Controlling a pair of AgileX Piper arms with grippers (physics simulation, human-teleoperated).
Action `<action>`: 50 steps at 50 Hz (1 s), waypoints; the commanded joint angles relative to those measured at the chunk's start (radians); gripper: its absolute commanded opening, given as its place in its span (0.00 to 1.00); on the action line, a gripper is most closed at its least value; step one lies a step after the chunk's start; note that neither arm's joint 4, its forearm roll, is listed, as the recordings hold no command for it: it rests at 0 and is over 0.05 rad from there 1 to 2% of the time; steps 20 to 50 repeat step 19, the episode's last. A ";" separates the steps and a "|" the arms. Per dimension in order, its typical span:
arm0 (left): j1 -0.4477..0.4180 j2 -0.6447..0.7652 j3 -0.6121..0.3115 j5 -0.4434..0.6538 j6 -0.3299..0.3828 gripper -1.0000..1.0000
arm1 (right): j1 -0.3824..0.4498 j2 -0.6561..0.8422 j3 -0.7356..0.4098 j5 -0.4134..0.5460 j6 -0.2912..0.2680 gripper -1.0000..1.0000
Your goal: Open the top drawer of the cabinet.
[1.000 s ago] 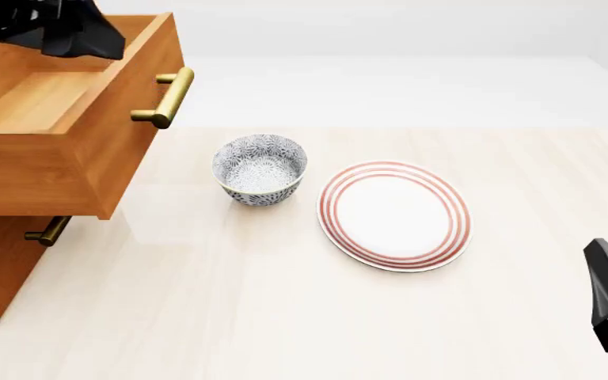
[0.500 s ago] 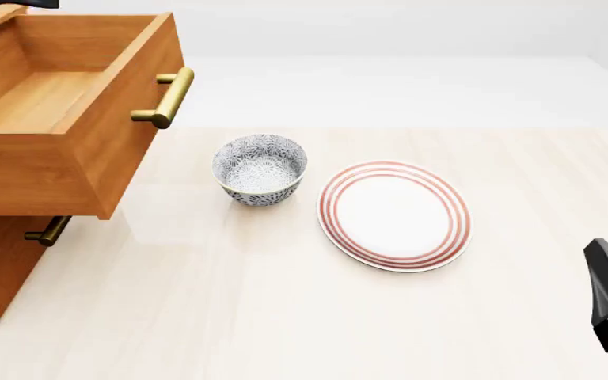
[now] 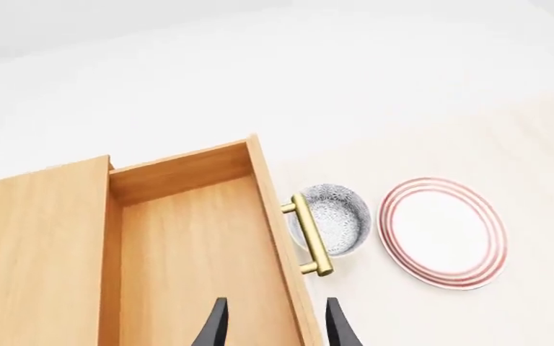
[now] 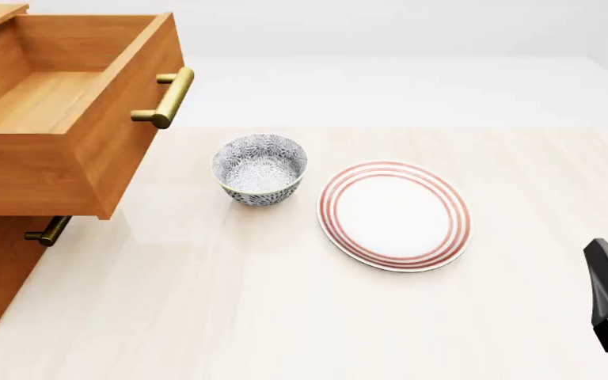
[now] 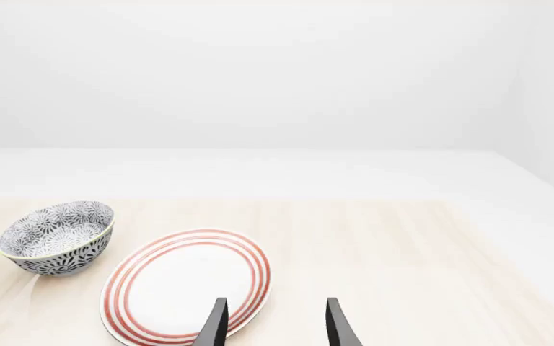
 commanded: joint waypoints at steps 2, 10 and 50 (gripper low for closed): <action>0.007 -0.054 0.005 -0.002 0.026 1.00 | 0.000 0.000 0.000 0.000 0.000 1.00; 0.014 -0.091 0.018 -0.010 0.047 1.00 | 0.000 0.000 0.000 0.000 0.000 1.00; 0.026 -0.143 0.040 -0.010 0.063 1.00 | 0.000 0.000 0.000 0.000 0.000 1.00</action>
